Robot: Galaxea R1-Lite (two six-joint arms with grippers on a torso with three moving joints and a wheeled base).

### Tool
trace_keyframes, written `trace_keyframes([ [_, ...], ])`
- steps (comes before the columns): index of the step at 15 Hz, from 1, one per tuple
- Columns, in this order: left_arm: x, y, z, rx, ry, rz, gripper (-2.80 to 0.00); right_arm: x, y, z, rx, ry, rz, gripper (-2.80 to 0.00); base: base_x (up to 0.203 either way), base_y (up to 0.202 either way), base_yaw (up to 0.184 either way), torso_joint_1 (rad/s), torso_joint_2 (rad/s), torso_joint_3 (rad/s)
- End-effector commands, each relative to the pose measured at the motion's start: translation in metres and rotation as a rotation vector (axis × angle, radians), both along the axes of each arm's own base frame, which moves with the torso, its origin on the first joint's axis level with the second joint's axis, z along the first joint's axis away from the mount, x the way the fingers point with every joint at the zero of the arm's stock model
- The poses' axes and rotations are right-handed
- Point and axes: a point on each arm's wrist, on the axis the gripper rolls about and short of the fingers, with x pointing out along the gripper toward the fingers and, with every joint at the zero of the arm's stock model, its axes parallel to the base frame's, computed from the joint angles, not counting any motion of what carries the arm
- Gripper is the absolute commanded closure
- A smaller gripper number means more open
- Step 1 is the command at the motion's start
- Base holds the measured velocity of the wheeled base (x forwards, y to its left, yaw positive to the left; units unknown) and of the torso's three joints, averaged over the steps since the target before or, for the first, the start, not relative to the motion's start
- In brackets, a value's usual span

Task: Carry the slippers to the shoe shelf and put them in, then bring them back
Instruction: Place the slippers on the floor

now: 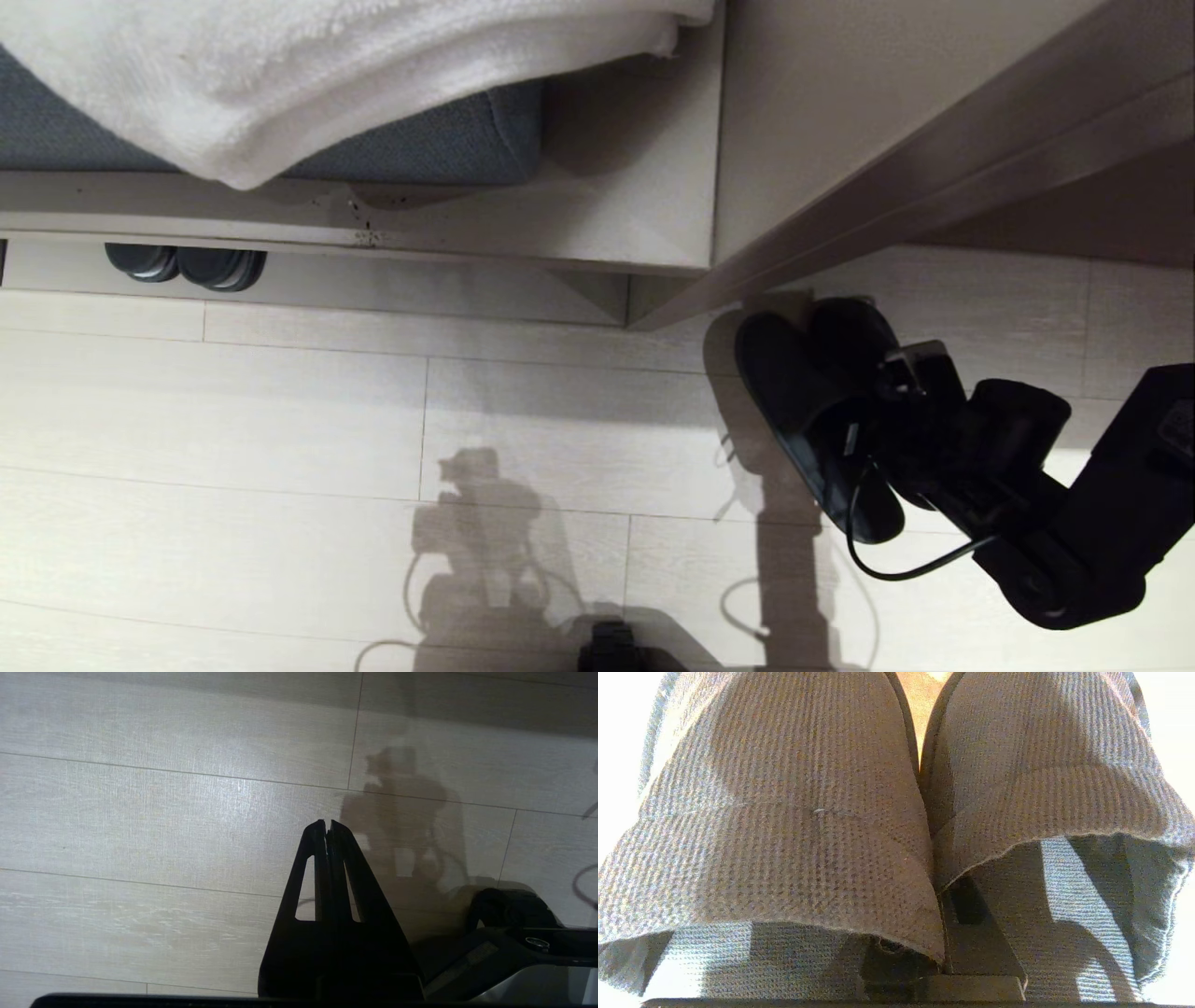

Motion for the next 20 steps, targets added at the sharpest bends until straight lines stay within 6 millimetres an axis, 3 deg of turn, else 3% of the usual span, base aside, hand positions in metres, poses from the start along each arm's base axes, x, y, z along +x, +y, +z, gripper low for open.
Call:
trace_keyframes([
  [1,0.0,0.0,0.0,0.001,-0.002,0.0,0.0,0.012,0.002,-0.007,-0.005,-0.01,0.004,0.0,0.0,0.0,0.0,0.0,0.0,0.0],
  [7,0.0,0.0,0.0,0.002,0.0,0.0,0.0,0.014,-0.001,-0.001,-0.015,-0.035,-0.133,0.0,0.0,0.0,0.0,0.0,0.0,0.0],
  [11,0.0,0.0,0.0,-0.001,0.0,0.0,0.0,0.018,-0.003,-0.011,0.067,-0.01,-0.26,0.0,0.0,0.0,0.0,0.0,0.0,0.0],
  [20,0.0,0.0,0.0,-0.001,-0.001,0.0,0.0,0.016,-0.002,-0.016,0.053,0.018,-0.115,0.0,0.0,0.0,0.0,0.0,0.0,0.0],
])
